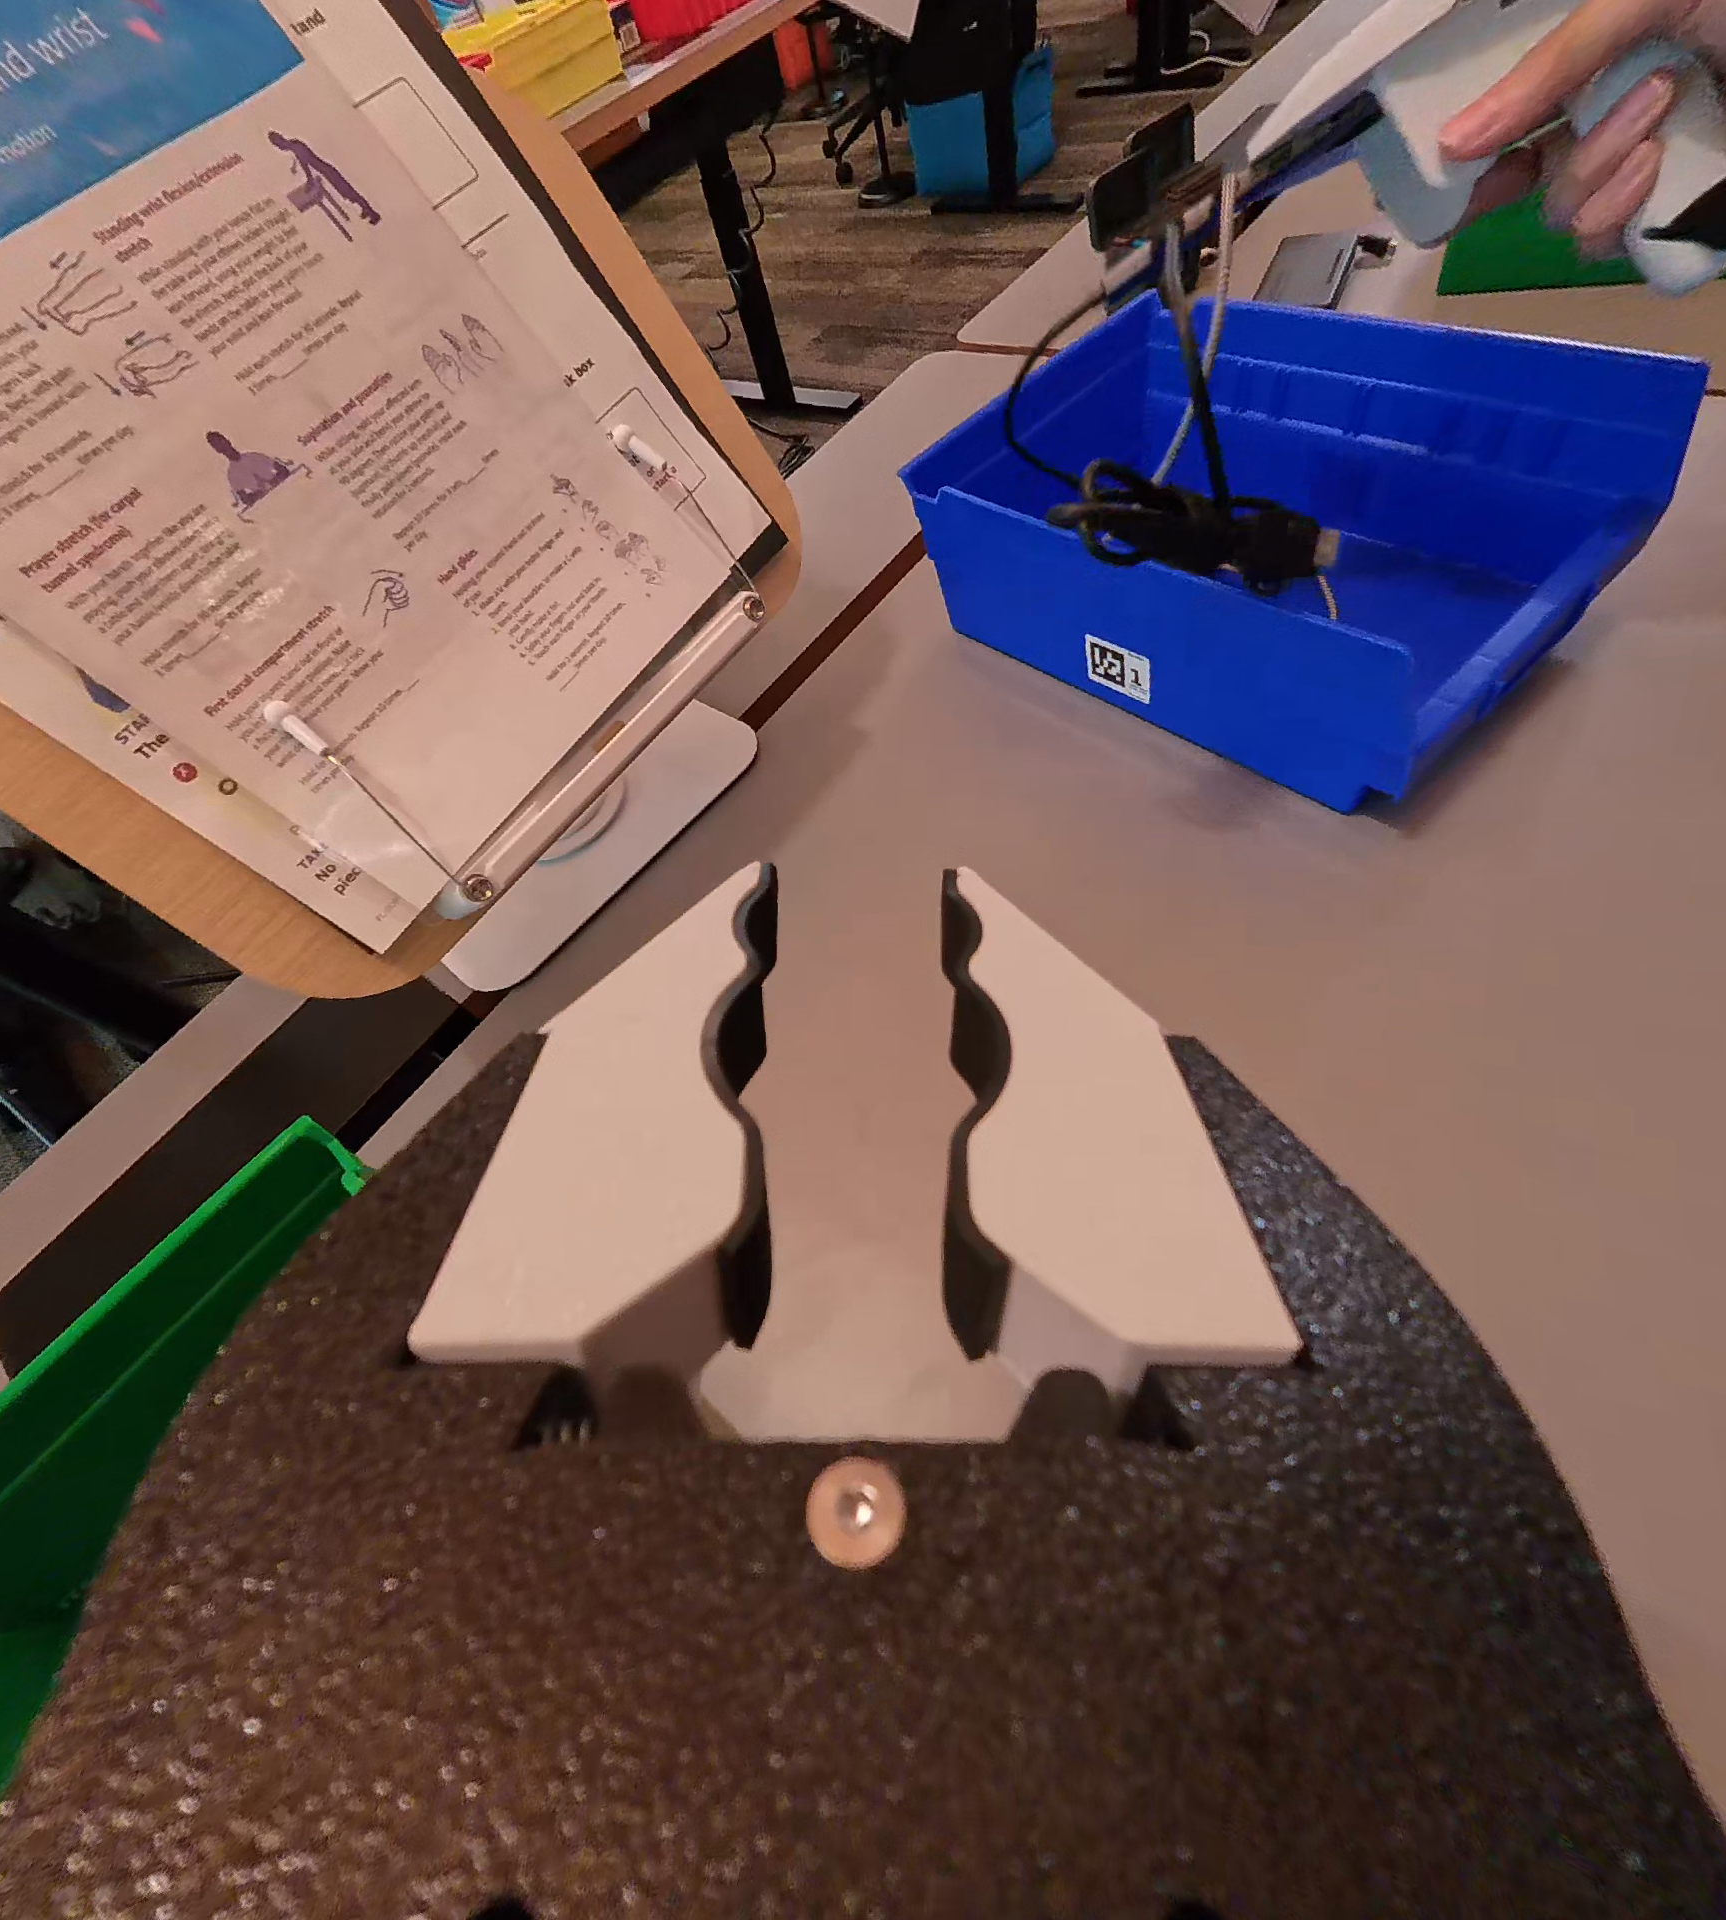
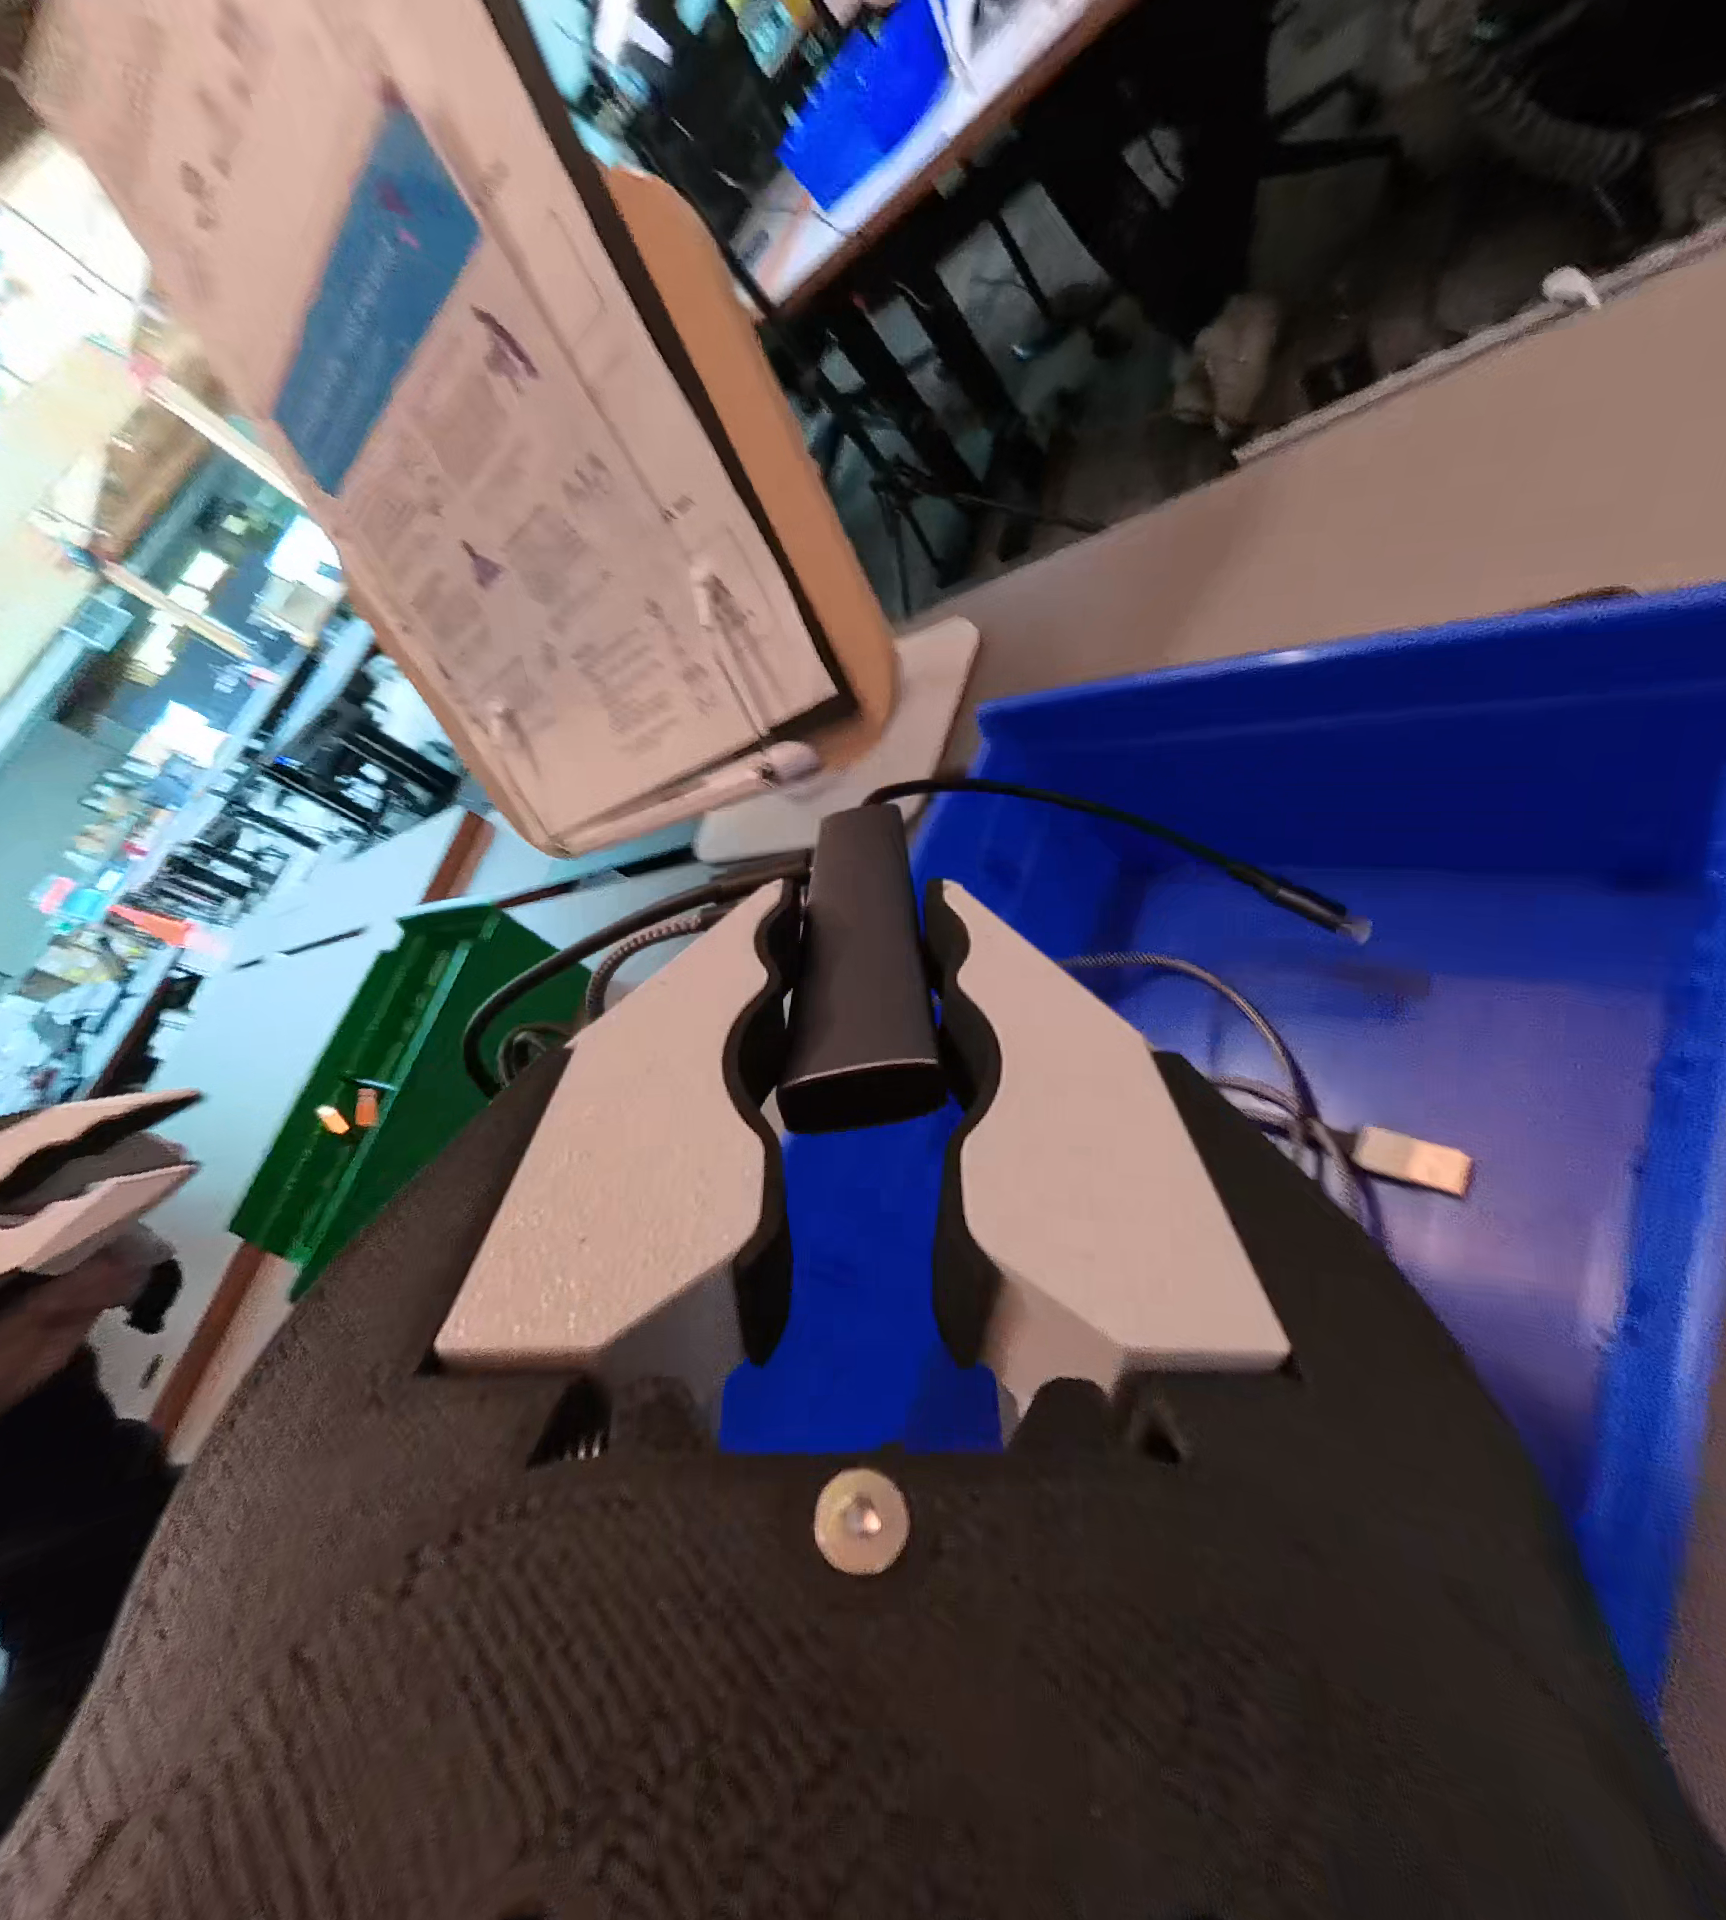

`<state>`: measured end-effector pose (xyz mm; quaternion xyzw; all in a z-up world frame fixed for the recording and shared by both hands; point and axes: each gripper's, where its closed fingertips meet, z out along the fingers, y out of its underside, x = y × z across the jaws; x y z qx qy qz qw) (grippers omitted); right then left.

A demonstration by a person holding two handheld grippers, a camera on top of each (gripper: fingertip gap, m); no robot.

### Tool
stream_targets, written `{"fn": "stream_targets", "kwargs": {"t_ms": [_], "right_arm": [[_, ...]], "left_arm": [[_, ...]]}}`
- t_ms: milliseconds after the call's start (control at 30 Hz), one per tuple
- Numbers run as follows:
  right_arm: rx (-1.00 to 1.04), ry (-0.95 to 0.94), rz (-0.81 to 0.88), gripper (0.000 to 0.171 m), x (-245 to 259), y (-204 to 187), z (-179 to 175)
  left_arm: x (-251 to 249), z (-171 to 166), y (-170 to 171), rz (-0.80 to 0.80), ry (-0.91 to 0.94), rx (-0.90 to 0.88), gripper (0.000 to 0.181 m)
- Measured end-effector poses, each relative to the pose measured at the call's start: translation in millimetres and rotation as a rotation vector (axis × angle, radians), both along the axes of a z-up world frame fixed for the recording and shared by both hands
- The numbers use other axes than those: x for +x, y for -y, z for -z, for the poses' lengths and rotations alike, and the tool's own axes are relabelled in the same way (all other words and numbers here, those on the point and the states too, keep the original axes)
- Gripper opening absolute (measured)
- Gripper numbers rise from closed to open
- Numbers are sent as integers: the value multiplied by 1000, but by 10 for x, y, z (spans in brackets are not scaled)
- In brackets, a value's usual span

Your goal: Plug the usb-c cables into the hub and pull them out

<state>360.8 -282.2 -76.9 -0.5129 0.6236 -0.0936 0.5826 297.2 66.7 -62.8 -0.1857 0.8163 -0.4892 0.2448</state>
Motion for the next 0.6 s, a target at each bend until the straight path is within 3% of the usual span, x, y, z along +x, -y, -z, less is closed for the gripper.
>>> {"fn": "stream_targets", "kwargs": {"t_ms": [133,333,400,500,600], "right_arm": [[-112,-80,143,23,23,378,271],[-1,-20,305,22,42,792,241],[-24,-33,296,23,19,833,281],[-218,-52,255,24,-26,793,368],[-408,-169,59,24,-173,475,644]], "left_arm": [[-8,30,23,7,-3,15,29],[-13,32,22,9,1,18,29],[-9,42,19,9,-1,21,29],[-8,46,23,10,-1,23,29],[-23,62,32,19,0,35,29]]}}
